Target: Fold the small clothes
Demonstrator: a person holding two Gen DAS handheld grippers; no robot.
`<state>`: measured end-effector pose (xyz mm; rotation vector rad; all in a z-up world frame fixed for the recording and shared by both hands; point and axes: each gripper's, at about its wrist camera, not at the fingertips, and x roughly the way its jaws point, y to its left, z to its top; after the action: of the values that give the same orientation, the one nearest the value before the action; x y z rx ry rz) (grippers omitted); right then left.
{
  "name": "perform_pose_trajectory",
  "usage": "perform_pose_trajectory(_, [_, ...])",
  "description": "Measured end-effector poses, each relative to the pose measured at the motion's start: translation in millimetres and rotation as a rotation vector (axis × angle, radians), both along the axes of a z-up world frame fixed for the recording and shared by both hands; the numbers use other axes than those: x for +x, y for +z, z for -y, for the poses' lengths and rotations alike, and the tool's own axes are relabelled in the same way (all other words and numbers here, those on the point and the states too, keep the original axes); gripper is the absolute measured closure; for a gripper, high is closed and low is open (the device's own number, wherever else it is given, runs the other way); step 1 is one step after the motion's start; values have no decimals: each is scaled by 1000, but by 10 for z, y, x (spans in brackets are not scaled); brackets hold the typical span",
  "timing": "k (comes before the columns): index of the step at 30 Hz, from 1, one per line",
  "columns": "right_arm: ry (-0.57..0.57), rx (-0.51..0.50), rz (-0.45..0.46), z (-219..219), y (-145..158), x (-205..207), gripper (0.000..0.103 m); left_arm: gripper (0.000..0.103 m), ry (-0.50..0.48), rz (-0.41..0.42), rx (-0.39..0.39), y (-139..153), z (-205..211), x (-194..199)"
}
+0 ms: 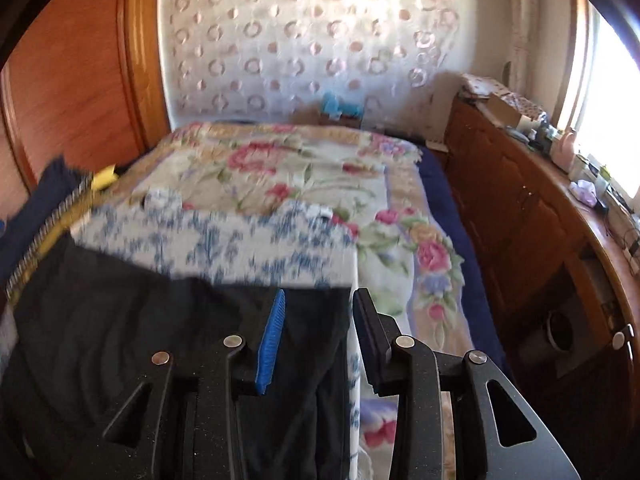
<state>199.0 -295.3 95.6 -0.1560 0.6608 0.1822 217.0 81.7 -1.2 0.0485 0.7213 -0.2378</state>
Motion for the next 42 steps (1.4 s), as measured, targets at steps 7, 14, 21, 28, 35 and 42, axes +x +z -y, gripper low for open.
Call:
perform_pose_trajectory(7, [88,67,-38,79,-404,-249,65,27,-29,-26,-53,-289,179,-293])
perform_pose_trajectory(14, [139,71,-53,317,-672,-682,65,27,-55,-40,-86,-538,261,-686])
perform_pose_trajectory(21, [124,28,-58,322,-829,-884,55,27,4,-75,-99,-741,118,-998])
perform_pose_trajectory(28, [106,65,-56,292,-858,-1036,54,27,17,-73,-59,-820,126,-1109])
perform_pose_trajectory(35, [81,75,-37,408,-824,-1069,53,27,105,-37,-91,-784,-173,-1167])
perform_pose_trajectory(42, [54,94,-28,456,-952,-1249,53,34,162,-39,-72,-804,-357,-1031])
